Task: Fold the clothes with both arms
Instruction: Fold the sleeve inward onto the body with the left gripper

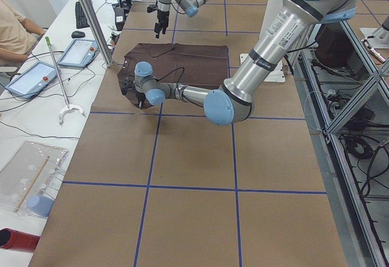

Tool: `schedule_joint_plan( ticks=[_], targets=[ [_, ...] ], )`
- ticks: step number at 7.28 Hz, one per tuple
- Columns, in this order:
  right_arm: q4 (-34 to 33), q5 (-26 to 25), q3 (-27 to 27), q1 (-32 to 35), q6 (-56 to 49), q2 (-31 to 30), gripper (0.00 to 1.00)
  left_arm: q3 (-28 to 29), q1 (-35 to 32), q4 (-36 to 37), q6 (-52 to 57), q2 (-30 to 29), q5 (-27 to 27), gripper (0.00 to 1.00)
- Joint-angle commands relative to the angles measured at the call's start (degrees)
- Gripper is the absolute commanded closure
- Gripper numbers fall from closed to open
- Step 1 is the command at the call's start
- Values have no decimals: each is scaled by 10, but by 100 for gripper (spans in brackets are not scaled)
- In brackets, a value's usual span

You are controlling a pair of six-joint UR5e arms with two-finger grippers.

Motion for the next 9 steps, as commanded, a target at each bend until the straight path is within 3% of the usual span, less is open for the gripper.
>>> schedule_joint_plan(
  ticks=[1, 3, 5, 6, 7, 8, 9],
  targets=[
    [0, 3, 7, 3, -3, -6, 0, -11, 22, 15, -82, -49, -28, 100],
    [0, 6, 19, 5, -4, -17, 0, -4, 65, 19, -169, -97, -22, 100],
    [0, 6, 19, 5, -4, -22, 0, 26, 72, 11, -177, -107, -5, 100],
    [0, 6, 19, 4, -4, -22, 0, 47, 72, 8, -182, -123, 14, 95],
    [0, 6, 19, 4, -1, -23, 0, 44, 73, 5, -186, -128, 14, 42],
    [0, 5, 40, 1, 10, -31, 0, 8, 75, 5, -220, -122, 10, 35],
    [0, 5, 107, -26, 28, -80, 0, -50, 80, 5, -237, -89, 9, 35]
  ],
)
